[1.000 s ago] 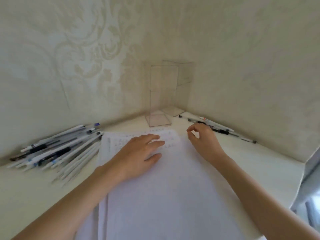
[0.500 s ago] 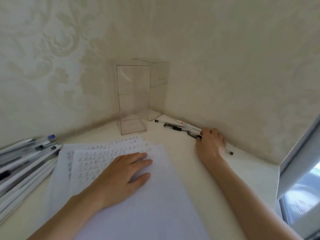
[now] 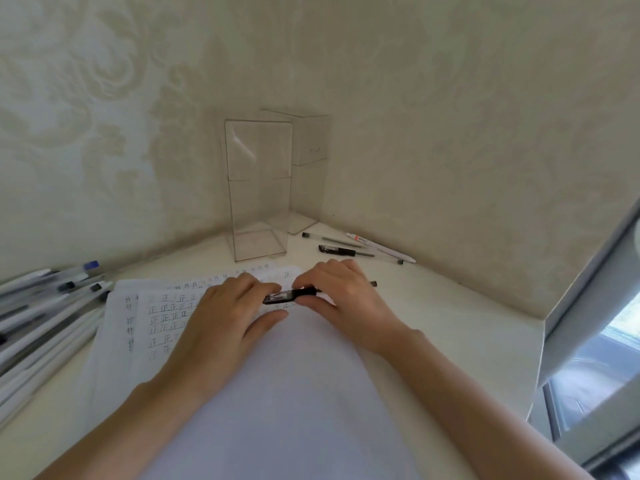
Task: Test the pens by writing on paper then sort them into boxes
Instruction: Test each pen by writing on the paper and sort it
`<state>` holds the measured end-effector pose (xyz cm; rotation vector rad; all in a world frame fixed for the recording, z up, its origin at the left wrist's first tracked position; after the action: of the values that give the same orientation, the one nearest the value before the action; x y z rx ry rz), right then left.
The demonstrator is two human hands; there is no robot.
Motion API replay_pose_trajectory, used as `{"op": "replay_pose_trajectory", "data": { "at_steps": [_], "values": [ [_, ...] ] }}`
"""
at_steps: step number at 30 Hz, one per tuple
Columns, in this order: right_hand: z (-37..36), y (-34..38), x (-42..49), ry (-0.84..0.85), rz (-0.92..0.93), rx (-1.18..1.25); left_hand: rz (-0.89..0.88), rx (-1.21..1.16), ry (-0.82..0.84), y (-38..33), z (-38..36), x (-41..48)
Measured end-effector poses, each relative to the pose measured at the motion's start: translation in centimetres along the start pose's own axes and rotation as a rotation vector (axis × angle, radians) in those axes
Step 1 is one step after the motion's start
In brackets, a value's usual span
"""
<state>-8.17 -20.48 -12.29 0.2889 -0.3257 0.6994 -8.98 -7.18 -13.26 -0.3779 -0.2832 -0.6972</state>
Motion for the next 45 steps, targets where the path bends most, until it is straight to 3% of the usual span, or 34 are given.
{"op": "replay_pose_trajectory", "data": {
  "at_steps": [4, 7, 10, 13, 18, 23, 30, 33, 36, 39, 42, 45],
  "values": [
    [1.6, -0.4, -0.4, -0.209, -0.021, -0.084, 0.068, 0.004, -0.119, 0.9, 1.4, -0.2],
    [3.2, -1.3, -1.2, -0.313, -0.115, -0.012, 0.174, -0.217, -0.259, 2.0, 3.3, -0.9],
    [0.8, -1.9, -0.4, -0.042, -0.330, 0.527, 0.132, -0.290, -0.221, 1.5, 3.9, -1.2],
    [-0.4, -0.5, 1.1, -0.057, -0.326, 1.112, 0.084, -0.270, -0.110, 1.1, 4.0, -1.8],
    [-2.3, 2.7, 3.7, -0.011, -0.230, 1.465, 0.168, -0.287, -0.014, 2.6, 4.1, -4.4],
    [-5.1, 4.9, 3.7, 0.147, -0.178, 1.338, 0.151, -0.296, 0.154, 2.1, 1.6, -6.1],
    [-5.2, 6.0, 3.2, 0.230, -0.127, 1.447, 0.066, -0.057, 0.117, 1.5, 2.1, -6.1],
    [-5.4, 6.0, 3.3, 0.244, -0.115, 1.471, 0.108, -0.091, 0.122, 2.2, 2.3, -6.2],
    [-4.9, 5.5, 3.4, 0.218, -0.140, 1.489, 0.180, -0.126, 0.080, 2.6, 2.6, -6.2],
    [-3.0, 3.4, 3.4, 0.080, -0.179, 1.514, 0.274, -0.171, 0.022, 3.3, 3.2, -6.5],
    [-1.8, 1.8, 2.8, -0.031, -0.278, 1.319, 0.180, -0.128, 0.030, 2.5, 3.1, -6.4],
    [-2.5, 1.9, 2.6, -0.025, -0.396, 0.986, 0.018, 0.008, 0.231, 0.8, 1.0, -6.1]
  ]
}}
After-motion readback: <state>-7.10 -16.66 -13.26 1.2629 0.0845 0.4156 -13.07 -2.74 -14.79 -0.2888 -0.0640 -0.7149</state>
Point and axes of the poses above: each hand's wrist, its own x-axis towards the middle knuckle, its own z-axis out of the back of the hand, y = z × x, the point moved 8 cm from there along x, towards the middle knuckle, and after that the axes turned 15 degrees about y, right-handed, at the moved point
